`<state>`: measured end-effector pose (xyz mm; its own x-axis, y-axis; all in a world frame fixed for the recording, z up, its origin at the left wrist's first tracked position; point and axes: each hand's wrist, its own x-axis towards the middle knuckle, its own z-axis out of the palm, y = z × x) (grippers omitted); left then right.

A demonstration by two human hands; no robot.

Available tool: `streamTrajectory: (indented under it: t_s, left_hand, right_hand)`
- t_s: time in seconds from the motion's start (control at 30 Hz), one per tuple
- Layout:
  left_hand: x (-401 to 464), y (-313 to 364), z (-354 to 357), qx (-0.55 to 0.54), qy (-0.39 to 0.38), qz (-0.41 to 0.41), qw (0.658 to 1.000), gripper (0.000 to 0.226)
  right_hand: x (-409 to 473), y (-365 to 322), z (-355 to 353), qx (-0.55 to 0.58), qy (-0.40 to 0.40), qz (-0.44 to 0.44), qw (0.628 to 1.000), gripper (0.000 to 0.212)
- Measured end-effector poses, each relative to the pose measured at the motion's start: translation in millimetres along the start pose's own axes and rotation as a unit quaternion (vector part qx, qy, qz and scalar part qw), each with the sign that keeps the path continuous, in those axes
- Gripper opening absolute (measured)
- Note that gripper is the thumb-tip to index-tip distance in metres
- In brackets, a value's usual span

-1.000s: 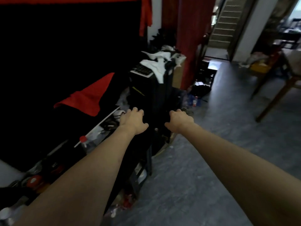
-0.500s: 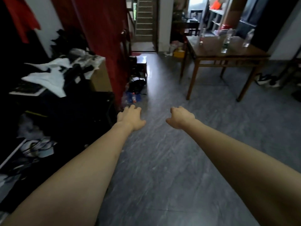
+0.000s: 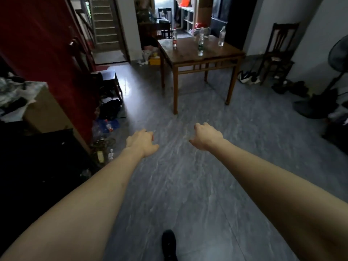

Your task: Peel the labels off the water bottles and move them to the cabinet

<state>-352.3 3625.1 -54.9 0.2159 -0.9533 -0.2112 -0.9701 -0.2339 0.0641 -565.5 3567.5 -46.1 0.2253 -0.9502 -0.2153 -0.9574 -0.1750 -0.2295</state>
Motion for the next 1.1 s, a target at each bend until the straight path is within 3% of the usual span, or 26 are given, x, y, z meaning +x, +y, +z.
streamTrajectory:
  t_s: [0.73, 1.1]
  left_hand:
    - [323.2, -9.5, -79.0, 0.011, -0.002, 0.068, 0.998, 0.043]
    - [475.2, 29.2, -104.7, 0.033, -0.024, 0.076, 0.996, 0.039]
  right_hand:
    - [284.8, -28.0, -70.7, -0.001, -0.001, 0.038, 0.999, 0.056]
    - [439.2, -7.1, -95.5, 0.002, -0.016, 0.024, 1.0, 0.054]
